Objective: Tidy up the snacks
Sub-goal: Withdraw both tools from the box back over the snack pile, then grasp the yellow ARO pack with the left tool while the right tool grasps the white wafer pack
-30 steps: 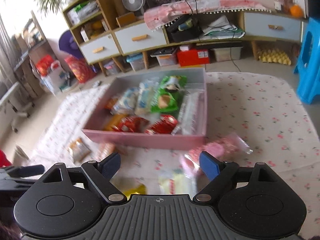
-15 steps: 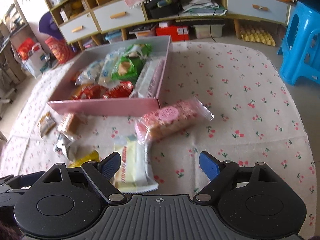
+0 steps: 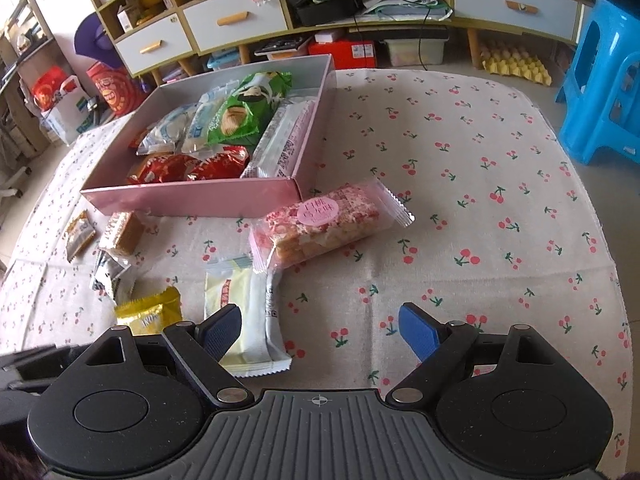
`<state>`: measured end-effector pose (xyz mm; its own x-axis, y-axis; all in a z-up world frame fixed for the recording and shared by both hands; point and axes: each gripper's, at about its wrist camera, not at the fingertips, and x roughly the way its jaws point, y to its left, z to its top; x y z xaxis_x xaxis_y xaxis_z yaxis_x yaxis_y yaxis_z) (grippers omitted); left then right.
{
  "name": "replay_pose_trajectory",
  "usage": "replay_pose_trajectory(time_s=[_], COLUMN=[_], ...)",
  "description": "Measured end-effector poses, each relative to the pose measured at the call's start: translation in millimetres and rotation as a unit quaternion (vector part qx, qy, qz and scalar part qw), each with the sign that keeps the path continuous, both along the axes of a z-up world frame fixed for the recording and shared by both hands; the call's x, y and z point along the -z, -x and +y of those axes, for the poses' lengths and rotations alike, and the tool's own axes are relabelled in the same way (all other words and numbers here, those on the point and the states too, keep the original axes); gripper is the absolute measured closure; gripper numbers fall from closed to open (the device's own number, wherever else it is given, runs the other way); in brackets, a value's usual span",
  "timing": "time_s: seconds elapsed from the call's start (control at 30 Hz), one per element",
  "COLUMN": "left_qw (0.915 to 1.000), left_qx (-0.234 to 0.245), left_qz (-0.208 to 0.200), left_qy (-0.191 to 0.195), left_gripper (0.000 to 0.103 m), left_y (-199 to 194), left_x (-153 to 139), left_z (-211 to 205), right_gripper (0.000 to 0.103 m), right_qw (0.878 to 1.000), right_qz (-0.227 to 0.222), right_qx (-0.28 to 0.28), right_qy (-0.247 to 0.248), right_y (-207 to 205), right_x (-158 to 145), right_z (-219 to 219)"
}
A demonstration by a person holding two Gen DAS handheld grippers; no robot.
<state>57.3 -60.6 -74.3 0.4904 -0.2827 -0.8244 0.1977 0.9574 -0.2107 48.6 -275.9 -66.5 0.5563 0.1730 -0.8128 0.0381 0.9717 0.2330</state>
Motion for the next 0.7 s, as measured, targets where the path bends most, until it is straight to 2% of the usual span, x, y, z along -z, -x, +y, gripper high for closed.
replay_pose_trajectory(time_s=[0.2, 0.5, 0.7], left_qw=[0.9998, 0.9964, 0.9961], left_qx=[0.016, 0.052, 0.056], left_qz=[0.001, -0.042, -0.05], left_qy=[-0.009, -0.053, -0.047], left_gripper=[0.055, 0.056, 0.056], left_y=[-0.6, 5.9, 0.2], left_x=[-3.6, -11.0, -12.0], left_z=[18.5, 51.8, 78.4], right_gripper=[0.015, 0.015, 0.015], right_qw=[1.0, 0.998, 0.995], right_qz=[-0.002, -0.012, -0.016], right_qx=[-0.014, -0.059, -0.089], right_qy=[0.007, 0.018, 0.039], right_y=[4.3, 9.0, 10.1], right_x=[1.9, 3.8, 10.8], right_z=[8.0, 33.2, 55.0])
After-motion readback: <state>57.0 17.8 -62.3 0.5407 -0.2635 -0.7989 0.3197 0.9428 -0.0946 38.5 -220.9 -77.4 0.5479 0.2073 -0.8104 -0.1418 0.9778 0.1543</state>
